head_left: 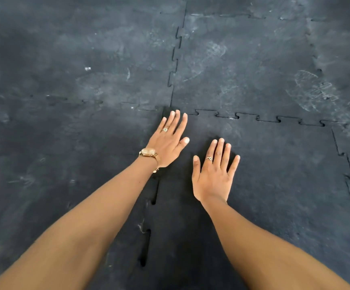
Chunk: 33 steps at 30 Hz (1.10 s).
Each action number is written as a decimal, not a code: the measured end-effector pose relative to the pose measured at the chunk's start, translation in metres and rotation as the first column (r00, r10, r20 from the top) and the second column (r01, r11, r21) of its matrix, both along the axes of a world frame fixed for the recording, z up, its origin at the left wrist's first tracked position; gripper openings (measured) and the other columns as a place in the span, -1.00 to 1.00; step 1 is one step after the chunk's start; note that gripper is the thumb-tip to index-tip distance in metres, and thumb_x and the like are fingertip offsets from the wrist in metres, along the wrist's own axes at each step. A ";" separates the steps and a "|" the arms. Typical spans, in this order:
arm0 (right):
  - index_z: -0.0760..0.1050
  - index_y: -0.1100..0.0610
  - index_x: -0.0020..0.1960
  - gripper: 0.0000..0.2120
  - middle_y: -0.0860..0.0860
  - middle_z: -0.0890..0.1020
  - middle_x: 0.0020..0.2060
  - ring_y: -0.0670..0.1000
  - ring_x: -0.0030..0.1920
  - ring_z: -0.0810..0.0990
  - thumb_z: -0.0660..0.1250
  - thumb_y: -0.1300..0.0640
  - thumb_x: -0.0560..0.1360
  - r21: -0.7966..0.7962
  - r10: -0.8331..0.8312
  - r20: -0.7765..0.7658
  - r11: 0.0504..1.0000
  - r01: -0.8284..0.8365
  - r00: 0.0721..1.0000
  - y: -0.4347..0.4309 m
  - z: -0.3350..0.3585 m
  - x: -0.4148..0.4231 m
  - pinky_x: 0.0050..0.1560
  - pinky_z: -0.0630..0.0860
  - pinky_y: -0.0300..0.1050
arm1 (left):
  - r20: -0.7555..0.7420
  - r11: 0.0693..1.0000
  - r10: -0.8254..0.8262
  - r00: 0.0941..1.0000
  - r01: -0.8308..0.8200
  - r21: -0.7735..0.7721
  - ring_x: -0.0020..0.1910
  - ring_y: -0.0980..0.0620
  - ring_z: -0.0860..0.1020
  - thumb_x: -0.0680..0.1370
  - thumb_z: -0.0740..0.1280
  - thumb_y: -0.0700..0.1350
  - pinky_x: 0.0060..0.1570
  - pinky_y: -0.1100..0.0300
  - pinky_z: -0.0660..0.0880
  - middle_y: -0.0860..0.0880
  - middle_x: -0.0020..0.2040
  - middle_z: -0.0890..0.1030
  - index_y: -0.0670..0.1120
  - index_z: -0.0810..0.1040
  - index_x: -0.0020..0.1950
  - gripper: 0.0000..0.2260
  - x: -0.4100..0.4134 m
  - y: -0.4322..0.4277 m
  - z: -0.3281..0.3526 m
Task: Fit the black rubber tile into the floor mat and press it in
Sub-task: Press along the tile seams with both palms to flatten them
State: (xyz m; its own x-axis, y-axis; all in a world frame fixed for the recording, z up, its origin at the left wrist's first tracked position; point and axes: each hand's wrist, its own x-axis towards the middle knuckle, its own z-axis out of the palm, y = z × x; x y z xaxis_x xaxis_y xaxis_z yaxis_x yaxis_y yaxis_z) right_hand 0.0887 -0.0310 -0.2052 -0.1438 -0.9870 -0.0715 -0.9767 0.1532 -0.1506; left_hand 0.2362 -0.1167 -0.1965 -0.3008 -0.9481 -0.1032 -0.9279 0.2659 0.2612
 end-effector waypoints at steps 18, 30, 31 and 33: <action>-0.11 0.17 0.60 -0.41 0.12 -0.05 0.60 0.15 0.59 -0.14 -0.18 -0.10 0.66 -0.015 0.008 -0.002 1.000 -0.008 1.000 0.000 -0.003 -0.001 0.53 -0.18 0.28 | -0.182 0.932 0.268 0.946 -0.303 -0.200 0.57 -0.12 -0.16 0.64 -0.19 0.11 0.52 -0.12 -0.20 -0.16 0.59 -0.17 -0.13 -0.15 0.59 -0.43 -0.002 0.057 0.023; -0.10 0.17 0.60 -0.41 0.13 -0.04 0.60 0.16 0.59 -0.13 -0.18 -0.10 0.67 -0.015 0.005 0.005 1.000 -0.005 1.000 0.000 -0.003 0.000 0.53 -0.17 0.28 | -0.495 0.933 0.171 0.852 -0.301 -0.195 0.57 -0.08 -0.19 0.65 -0.02 0.09 0.53 -0.07 -0.16 -0.13 0.59 -0.17 -0.24 -0.26 0.54 -0.36 -0.011 0.124 0.026; -0.10 0.17 0.60 -0.41 0.13 -0.04 0.60 0.16 0.59 -0.14 -0.18 -0.10 0.67 -0.017 0.007 -0.002 1.000 -0.007 1.000 0.000 -0.004 0.000 0.53 -0.18 0.28 | -0.557 0.939 0.119 0.822 -0.276 -0.207 0.57 -0.08 -0.20 0.63 0.00 0.07 0.54 -0.04 -0.18 -0.10 0.57 -0.19 -0.24 -0.26 0.54 -0.34 -0.014 0.131 0.029; -0.10 0.18 0.60 -0.42 0.13 -0.04 0.60 0.16 0.59 -0.14 -0.18 -0.09 0.67 -0.007 0.009 0.001 1.000 -0.009 1.000 -0.001 -0.002 0.000 0.53 -0.20 0.27 | -0.427 0.972 0.017 0.904 -0.116 -0.207 0.57 -0.10 -0.19 0.63 0.05 0.06 0.54 -0.07 -0.09 -0.16 0.58 -0.17 -0.17 -0.26 0.55 -0.33 -0.014 0.145 0.020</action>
State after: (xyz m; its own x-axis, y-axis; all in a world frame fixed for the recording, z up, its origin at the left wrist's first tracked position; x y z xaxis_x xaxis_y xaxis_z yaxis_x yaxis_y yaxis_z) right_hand 0.0886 -0.0323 -0.2077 -0.1353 -0.9887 -0.0646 -0.9778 0.1438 -0.1523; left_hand 0.2217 0.0286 -0.1761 -0.2044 -0.9506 0.2336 -0.7623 0.3043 0.5712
